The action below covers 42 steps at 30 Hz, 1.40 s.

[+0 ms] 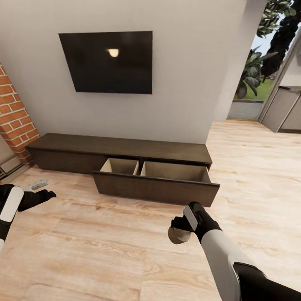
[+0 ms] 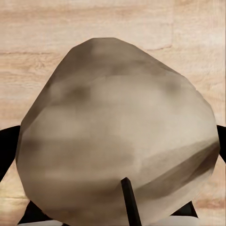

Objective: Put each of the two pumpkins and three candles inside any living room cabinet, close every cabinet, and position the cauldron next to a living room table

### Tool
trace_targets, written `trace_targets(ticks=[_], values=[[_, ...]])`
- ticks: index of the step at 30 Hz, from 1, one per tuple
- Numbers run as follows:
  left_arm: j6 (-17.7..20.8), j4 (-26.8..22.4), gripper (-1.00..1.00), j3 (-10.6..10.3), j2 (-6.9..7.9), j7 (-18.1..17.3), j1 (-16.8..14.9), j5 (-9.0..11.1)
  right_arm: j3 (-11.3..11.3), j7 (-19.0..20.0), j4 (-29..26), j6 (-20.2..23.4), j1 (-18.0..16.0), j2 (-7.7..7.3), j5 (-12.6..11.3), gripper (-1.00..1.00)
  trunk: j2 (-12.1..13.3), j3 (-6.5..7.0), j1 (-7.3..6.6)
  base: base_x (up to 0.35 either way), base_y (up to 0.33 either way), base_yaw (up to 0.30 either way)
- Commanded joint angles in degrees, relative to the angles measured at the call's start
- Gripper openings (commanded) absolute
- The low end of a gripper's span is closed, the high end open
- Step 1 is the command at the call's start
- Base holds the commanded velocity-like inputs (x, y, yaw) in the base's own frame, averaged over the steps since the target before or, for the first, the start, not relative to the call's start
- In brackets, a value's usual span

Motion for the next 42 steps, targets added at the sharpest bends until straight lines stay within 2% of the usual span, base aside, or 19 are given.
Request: trace_targets(ticks=[1,4,7,15,20,42], values=[[0.2,0.0,1.0,0.0,0.01,0.5,0.0,0.6,-0.3,-0.4,-0.2,0.1,0.0,0.07,-1.1,-1.0,0.0,-0.05,0.03,0.319,0.162,0.0],[0.2,0.0,1.0,0.0,0.01,0.5,0.0,0.6,-0.3,-0.4,-0.3,0.1,0.0,0.07,-3.7,-1.0,0.0,-0.05,0.03,0.319,0.163,0.0],[0.2,0.1,1.0,0.0,0.01,0.5,0.0,0.6,-0.3,-0.4,-0.4,0.0,0.0,0.07,-4.8,-1.0,0.0,-0.05,0.03,0.319,0.164,0.0],[0.2,0.1,1.0,0.0,0.01,0.5,0.0,0.6,-0.3,-0.4,-0.4,0.0,0.0,0.07,-5.4,-1.0,0.0,-0.05,0.03,0.307,0.158,0.0],[0.2,-0.1,1.0,0.0,0.01,0.5,0.0,0.6,-0.3,-0.4,-0.4,0.0,0.0,0.07,-5.5,-1.0,0.0,-0.05,0.03,0.082,0.04,0.0],[0.2,0.0,1.0,0.0,0.01,0.6,0.0,0.5,-0.3,0.9,-0.3,-0.1,0.0,0.07,-5.5,-1.0,8.8,3.9,-4.8,0.004,0.002,0.0]])
